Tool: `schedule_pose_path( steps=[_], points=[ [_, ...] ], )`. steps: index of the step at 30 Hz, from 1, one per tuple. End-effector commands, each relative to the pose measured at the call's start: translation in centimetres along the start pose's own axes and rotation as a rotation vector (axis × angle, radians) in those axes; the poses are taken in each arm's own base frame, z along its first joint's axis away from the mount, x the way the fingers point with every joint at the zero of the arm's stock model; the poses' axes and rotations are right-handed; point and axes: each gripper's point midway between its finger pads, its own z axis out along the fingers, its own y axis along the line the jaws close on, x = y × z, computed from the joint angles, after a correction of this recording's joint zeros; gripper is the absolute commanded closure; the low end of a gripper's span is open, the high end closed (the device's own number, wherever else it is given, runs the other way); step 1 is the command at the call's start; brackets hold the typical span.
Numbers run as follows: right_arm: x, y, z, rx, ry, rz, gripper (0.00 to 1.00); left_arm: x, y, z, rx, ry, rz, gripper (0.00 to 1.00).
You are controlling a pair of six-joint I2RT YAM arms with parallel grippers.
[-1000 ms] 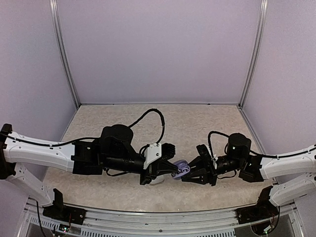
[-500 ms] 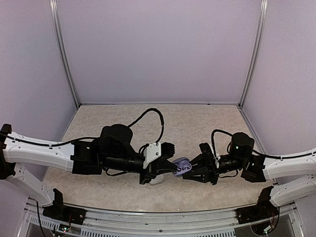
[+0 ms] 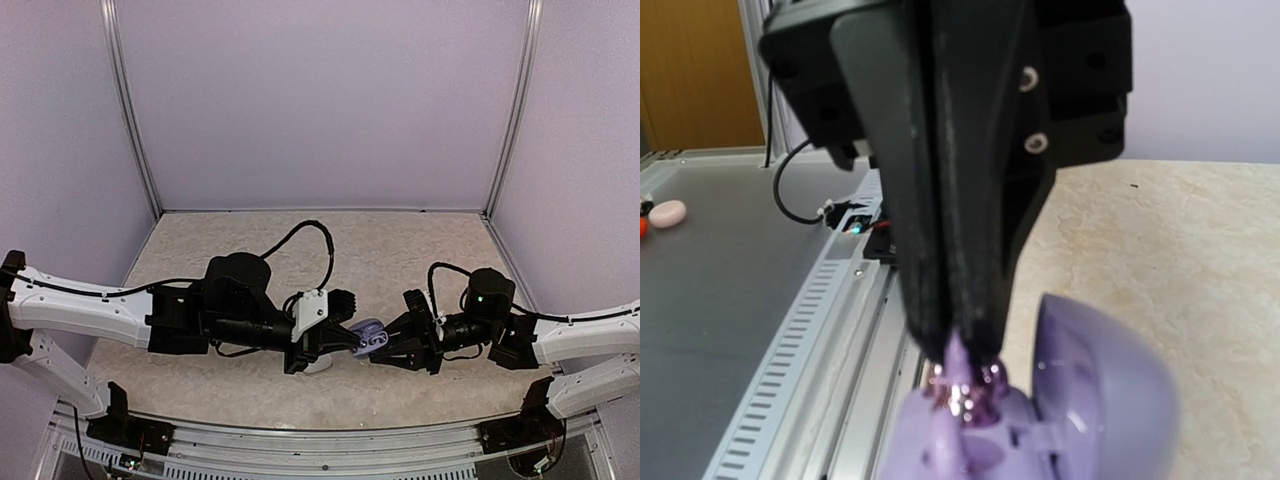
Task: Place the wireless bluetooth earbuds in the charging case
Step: Insert the left earbud into the left side groove of the charging case.
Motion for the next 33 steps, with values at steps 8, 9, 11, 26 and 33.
schedule_pose_path(
  steps=[8, 9, 11, 26, 33],
  points=[
    [-3.7, 0.8, 0.0, -0.041, -0.091, -0.087, 1.0, 3.7, -0.4, 1.6, 0.006, 0.101, -0.019, 1.0],
    [-3.9, 0.8, 0.0, -0.042, -0.095, -0.091, 1.0, 3.9, -0.4, 1.8, 0.011, 0.105, -0.019, 1.0],
    [-4.0, 0.9, -0.1, -0.04, -0.1, -0.097, 1.0, 4.0, -0.5, 2.0, 0.015, 0.104, -0.021, 1.0],
    [-2.2, -0.2, -0.2, 0.033, -0.063, -0.058, 1.0, -1.2, 0.6, -1.1, -0.065, 0.003, 0.001, 0.63],
    [-2.0, -0.3, -0.2, 0.04, -0.067, -0.024, 1.0, -3.3, 1.8, -4.2, -0.139, -0.122, -0.047, 0.49]
  ],
)
